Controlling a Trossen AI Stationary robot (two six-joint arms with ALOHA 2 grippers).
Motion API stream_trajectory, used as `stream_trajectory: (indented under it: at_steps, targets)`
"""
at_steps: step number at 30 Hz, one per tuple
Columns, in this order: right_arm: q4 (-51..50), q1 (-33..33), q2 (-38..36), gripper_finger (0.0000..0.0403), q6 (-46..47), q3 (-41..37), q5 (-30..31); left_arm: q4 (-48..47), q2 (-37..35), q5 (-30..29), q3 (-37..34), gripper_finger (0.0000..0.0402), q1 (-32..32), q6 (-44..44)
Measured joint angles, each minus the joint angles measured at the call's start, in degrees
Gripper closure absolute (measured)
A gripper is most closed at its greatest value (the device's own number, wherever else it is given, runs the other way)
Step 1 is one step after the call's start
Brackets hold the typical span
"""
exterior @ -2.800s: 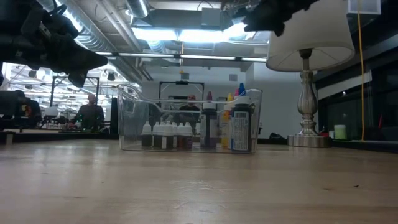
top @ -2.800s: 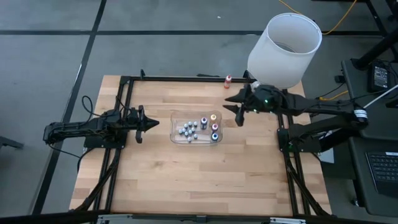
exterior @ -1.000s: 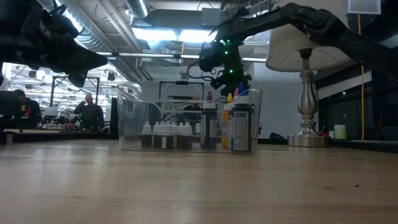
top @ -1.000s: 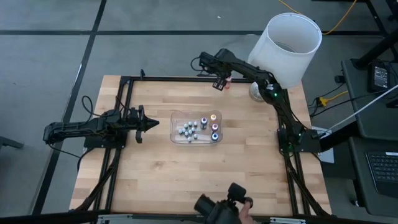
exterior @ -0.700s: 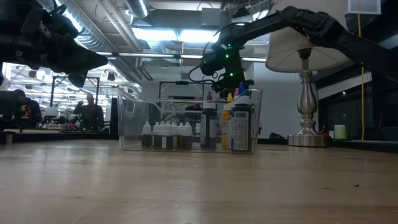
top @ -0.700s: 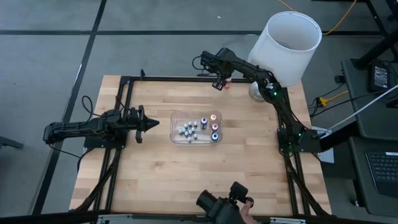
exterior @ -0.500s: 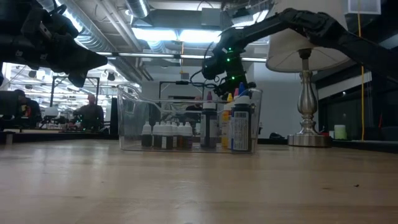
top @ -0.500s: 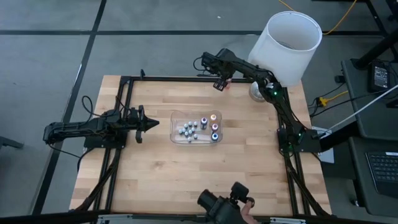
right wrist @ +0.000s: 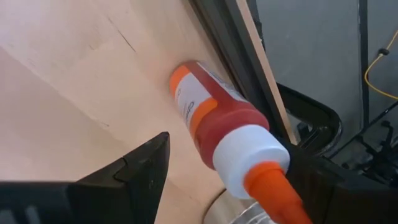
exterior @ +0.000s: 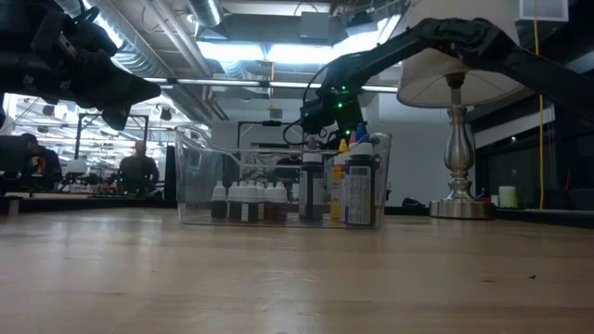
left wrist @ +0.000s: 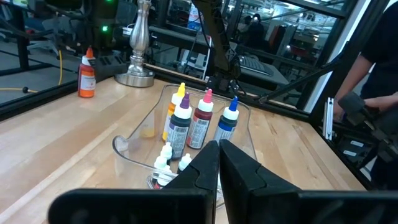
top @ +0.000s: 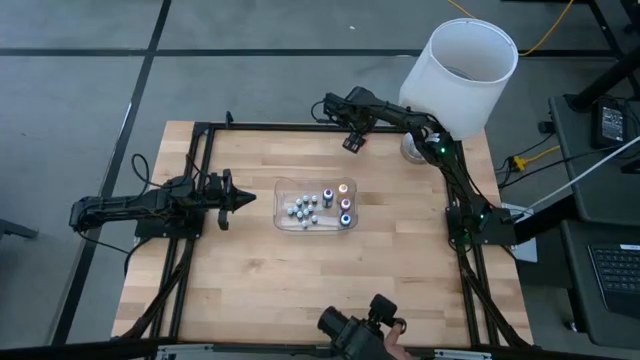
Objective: Pick & Place food coloring
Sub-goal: Put the large orange food coloring bottle into the transparent bin
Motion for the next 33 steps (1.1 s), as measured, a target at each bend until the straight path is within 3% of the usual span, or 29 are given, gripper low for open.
stream_trajectory:
  at_steps: [15,28,33]
  targets:
    - [0.82,-0.01,0.0,0.0151,-1.59,0.11,-0.01,0.01,0.0,0.0,0.0,0.0393,0.0,0.0]
    - [1.45,-0.02,-0.03,0.0241,-1.88,0.22,-0.94,0.01,0.0,0.0,0.0,0.0393,0.0,0.0]
    - [1.4,0.43,-0.07,0.0246,-1.88,0.24,-1.43,0.01,0.0,0.0,0.0,0.0391,0.0,-0.02]
